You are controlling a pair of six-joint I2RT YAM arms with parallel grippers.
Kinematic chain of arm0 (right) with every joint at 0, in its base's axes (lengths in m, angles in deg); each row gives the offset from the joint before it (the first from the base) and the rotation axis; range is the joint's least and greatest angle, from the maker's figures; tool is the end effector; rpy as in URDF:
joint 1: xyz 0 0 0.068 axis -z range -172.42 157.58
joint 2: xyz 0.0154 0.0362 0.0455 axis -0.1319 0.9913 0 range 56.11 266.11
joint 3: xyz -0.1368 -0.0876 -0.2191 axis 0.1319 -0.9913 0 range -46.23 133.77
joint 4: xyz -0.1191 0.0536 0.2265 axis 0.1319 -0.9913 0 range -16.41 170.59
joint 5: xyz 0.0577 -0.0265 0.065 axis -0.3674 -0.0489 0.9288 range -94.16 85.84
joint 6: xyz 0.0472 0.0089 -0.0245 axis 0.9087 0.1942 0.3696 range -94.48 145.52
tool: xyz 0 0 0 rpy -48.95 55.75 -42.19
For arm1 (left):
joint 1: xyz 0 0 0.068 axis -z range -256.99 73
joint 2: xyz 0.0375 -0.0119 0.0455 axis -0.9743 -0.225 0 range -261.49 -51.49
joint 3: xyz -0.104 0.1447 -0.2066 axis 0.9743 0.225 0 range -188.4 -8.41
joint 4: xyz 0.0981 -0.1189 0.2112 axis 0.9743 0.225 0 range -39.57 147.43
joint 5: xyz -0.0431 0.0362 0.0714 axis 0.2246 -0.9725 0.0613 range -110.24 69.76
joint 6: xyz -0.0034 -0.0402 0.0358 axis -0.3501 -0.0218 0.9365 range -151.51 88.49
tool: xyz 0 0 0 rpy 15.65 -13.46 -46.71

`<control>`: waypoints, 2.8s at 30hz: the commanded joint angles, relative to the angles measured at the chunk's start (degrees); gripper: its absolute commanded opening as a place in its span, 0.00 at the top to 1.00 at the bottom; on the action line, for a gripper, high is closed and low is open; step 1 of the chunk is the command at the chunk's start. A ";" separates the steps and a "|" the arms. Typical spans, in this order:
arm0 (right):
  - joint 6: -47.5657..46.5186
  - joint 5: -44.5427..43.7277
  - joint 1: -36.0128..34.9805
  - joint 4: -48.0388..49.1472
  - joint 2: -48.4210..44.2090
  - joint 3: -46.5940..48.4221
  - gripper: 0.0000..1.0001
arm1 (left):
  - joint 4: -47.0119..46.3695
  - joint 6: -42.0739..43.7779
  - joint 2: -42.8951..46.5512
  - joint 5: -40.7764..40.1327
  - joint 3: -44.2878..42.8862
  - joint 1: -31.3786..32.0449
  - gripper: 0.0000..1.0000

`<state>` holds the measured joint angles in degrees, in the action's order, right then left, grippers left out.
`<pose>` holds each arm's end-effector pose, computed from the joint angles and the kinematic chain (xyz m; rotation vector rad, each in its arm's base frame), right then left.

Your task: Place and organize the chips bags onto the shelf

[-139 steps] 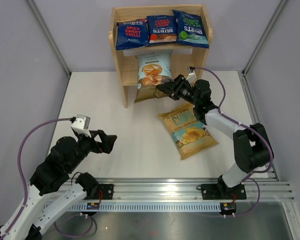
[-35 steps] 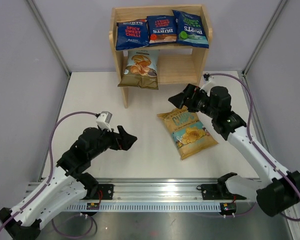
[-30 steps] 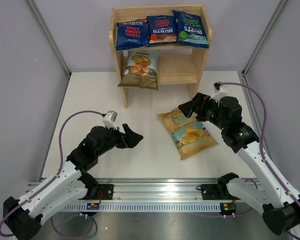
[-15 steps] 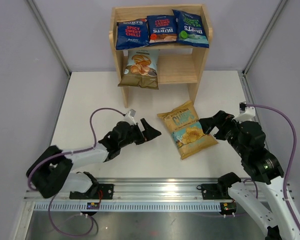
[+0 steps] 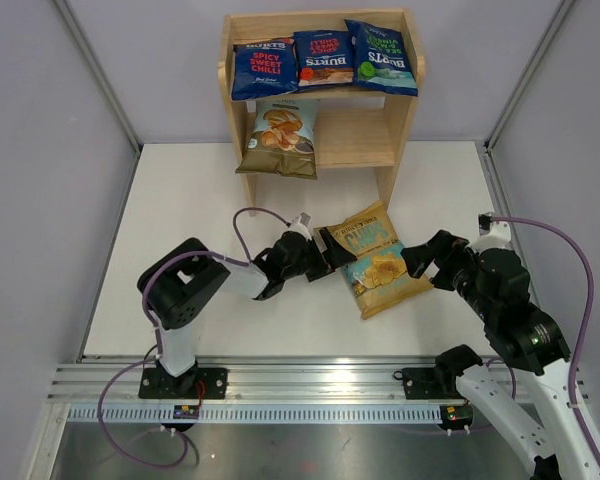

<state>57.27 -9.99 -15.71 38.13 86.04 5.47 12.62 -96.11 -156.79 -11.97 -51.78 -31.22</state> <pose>0.0922 0.0358 0.3531 0.2141 1.9567 0.5396 0.2458 -0.2599 0.1356 -0.2658 2.2542 -1.2998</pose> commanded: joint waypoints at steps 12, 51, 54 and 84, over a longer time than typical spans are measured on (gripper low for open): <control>-1.16 7.32 0.09 1.85 -2.07 0.59 0.01 | -8.69 1.40 -11.07 -4.05 -8.57 2.56 0.46; 7.00 28.56 0.09 20.73 -7.52 -11.97 0.01 | 12.31 12.21 55.80 -23.56 13.76 3.09 0.83; 14.72 34.36 -0.09 31.61 -6.82 -17.41 0.00 | 12.49 12.04 59.23 -24.44 13.76 3.09 0.83; 20.55 25.08 -11.78 84.56 18.58 -22.79 0.01 | -5.43 -9.05 56.79 -18.47 13.40 3.26 0.82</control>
<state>79.47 17.73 -25.81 116.53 103.38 -20.08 17.11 -100.55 -98.28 -34.70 -35.67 -28.42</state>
